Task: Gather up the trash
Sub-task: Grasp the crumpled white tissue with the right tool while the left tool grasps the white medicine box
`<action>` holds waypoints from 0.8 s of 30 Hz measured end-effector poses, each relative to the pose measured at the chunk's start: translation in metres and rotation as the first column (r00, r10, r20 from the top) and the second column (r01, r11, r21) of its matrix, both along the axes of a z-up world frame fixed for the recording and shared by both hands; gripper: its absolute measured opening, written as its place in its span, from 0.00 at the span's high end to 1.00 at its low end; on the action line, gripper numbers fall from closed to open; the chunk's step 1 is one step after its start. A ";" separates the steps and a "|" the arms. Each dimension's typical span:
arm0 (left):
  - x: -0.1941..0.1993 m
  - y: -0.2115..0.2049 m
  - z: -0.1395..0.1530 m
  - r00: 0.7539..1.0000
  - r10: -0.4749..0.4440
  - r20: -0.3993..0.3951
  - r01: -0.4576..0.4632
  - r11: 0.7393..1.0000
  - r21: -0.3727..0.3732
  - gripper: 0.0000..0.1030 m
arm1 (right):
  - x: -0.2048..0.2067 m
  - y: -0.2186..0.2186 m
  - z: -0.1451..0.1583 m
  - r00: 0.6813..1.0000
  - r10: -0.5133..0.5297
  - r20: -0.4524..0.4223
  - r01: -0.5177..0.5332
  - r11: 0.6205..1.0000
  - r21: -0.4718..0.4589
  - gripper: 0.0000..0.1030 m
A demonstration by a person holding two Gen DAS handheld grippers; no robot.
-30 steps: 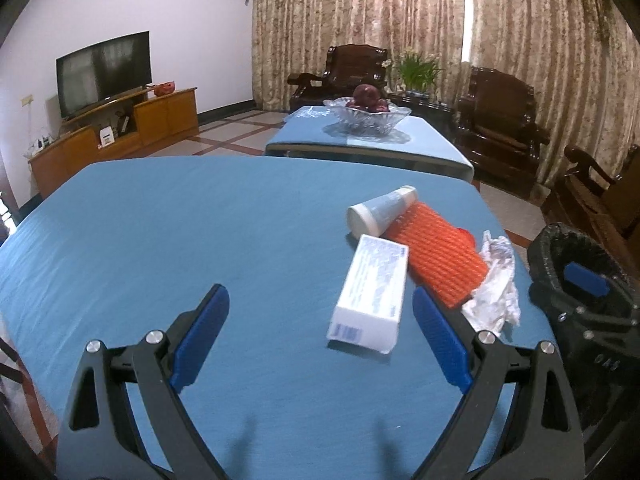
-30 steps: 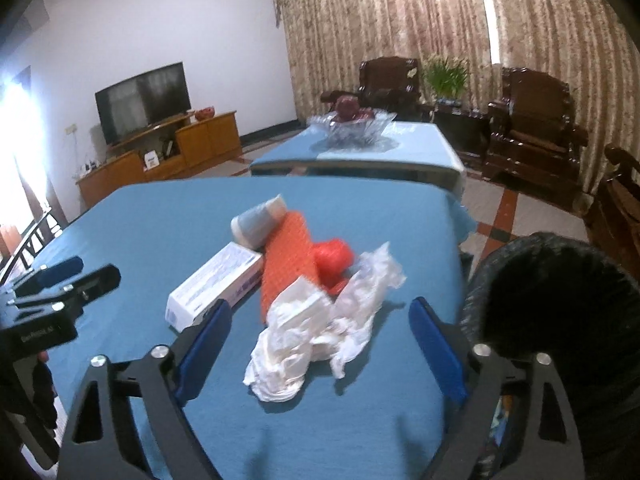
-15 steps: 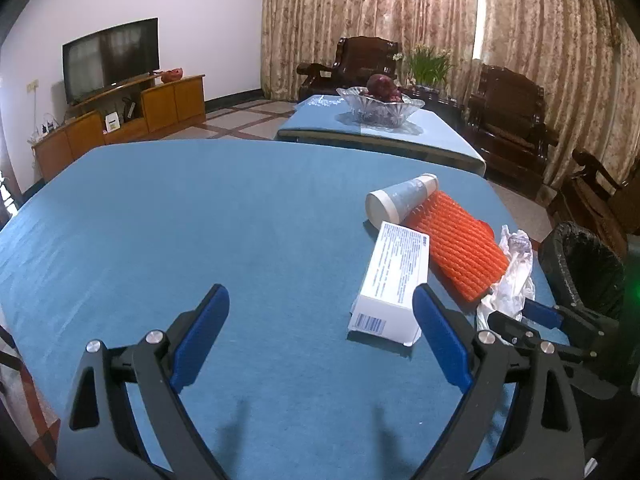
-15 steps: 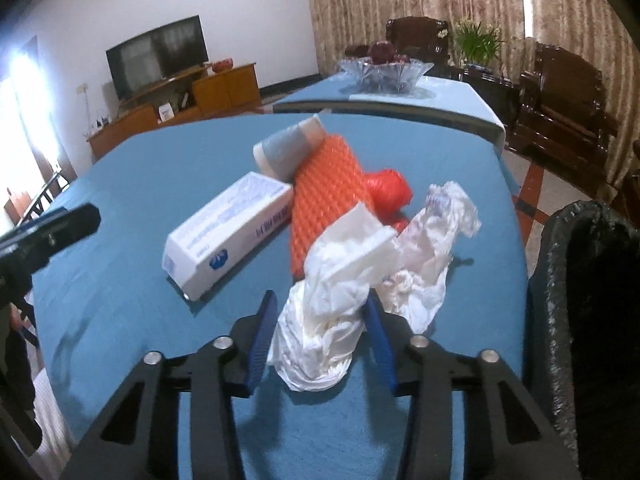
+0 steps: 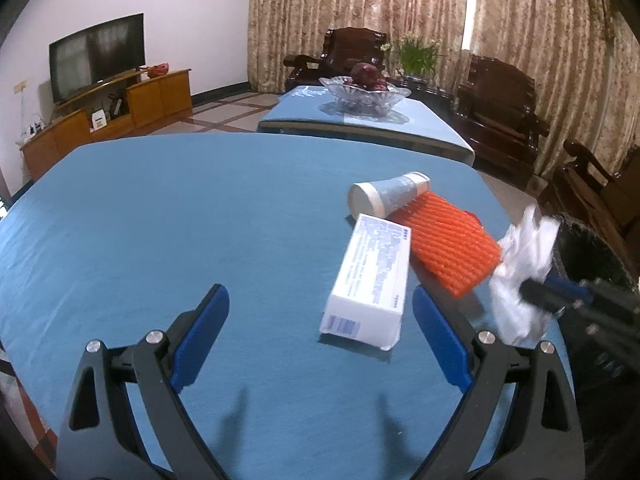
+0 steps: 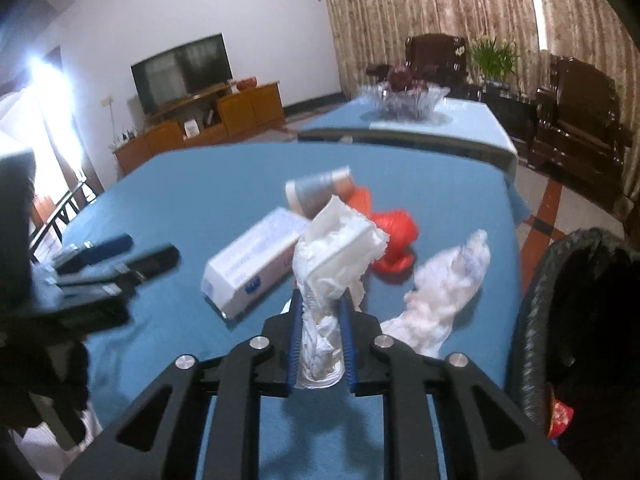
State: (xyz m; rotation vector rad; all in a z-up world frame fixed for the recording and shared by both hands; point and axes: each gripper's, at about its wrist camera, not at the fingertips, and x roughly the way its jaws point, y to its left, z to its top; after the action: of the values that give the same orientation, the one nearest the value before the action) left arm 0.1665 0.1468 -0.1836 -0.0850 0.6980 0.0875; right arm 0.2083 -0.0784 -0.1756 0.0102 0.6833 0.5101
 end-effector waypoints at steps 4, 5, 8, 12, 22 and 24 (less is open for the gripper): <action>0.016 -0.012 -0.009 0.999 -0.028 -0.018 0.027 1.000 -0.007 0.12 | 0.008 -0.015 0.012 0.999 -0.040 0.008 0.040 0.999 0.031 0.83; 0.019 -0.015 -0.011 0.999 -0.033 -0.023 0.033 0.999 -0.007 0.12 | 0.011 -0.018 0.014 0.999 -0.047 0.014 0.047 0.998 0.029 0.83; 0.035 -0.023 -0.022 0.998 -0.051 -0.047 0.052 0.999 0.005 0.12 | 0.014 -0.023 0.015 0.998 -0.058 0.014 0.058 0.998 0.022 0.83; 0.054 -0.028 -0.037 0.994 -0.059 -0.096 0.061 0.998 0.015 0.12 | 0.016 -0.026 0.012 0.998 -0.062 0.008 0.062 0.998 0.013 0.83; 0.072 -0.024 -0.056 0.984 -0.052 -0.172 0.044 0.998 -0.048 0.41 | 0.024 -0.030 -0.008 0.996 -0.079 -0.042 0.079 0.997 -0.008 0.82; 0.068 -0.025 -0.055 0.984 -0.052 -0.170 0.043 0.998 -0.054 0.42 | 0.027 -0.030 -0.012 0.995 -0.087 -0.057 0.086 0.996 -0.010 0.82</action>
State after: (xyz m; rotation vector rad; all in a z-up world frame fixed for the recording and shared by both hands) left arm 0.2344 0.1219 -0.2384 -0.1093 0.8744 0.0318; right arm 0.2349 -0.1087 -0.1880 0.0468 0.7376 0.4252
